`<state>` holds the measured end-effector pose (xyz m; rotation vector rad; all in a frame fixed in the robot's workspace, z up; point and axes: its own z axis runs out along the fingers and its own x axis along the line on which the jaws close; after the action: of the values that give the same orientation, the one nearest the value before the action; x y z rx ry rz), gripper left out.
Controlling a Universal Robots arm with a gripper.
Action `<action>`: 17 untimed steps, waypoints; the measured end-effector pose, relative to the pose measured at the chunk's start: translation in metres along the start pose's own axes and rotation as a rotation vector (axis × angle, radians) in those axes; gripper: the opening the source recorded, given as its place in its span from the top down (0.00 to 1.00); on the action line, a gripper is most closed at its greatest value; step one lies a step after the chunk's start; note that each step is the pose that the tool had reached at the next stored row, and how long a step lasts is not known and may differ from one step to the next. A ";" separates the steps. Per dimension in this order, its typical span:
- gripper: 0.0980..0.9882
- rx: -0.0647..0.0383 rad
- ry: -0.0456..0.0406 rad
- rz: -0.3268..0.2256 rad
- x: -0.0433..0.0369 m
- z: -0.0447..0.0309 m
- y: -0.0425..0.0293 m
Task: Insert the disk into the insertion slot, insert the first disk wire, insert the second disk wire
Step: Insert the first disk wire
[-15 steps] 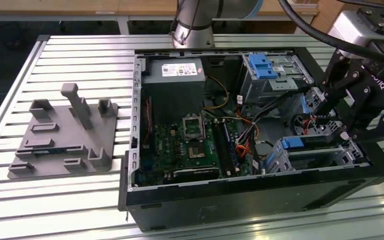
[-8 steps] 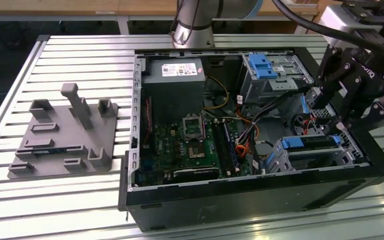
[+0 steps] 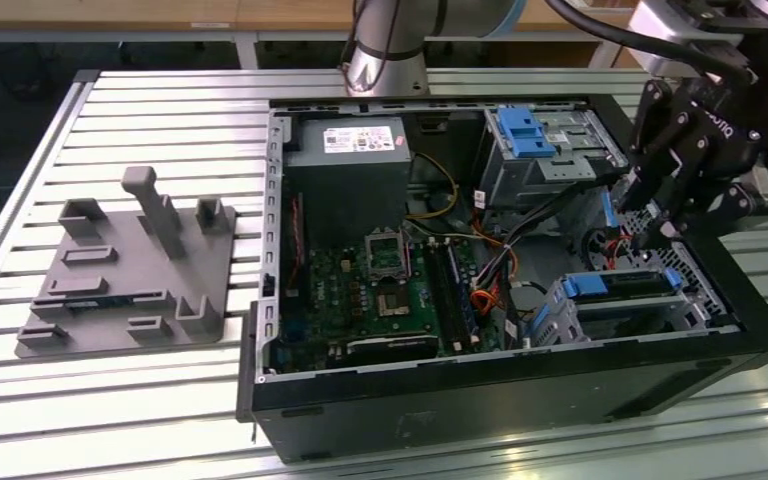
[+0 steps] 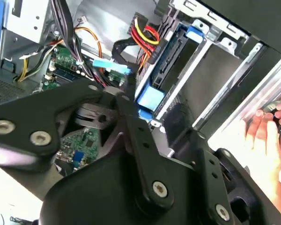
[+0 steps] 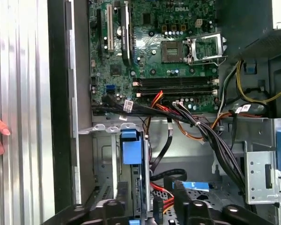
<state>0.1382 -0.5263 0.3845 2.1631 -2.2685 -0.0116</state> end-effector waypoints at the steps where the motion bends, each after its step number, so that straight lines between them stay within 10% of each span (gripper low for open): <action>1: 0.57 0.000 0.0038 0.000 -0.0018 0.0004 -0.0013; 9: 0.64 0.001 0.0154 0.000 -0.0160 0.0029 -0.0228; 17: 0.64 0.004 0.0409 0.001 -0.0228 0.0120 -0.0237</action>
<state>0.1628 -0.5046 0.3722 2.1440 -2.2492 0.0365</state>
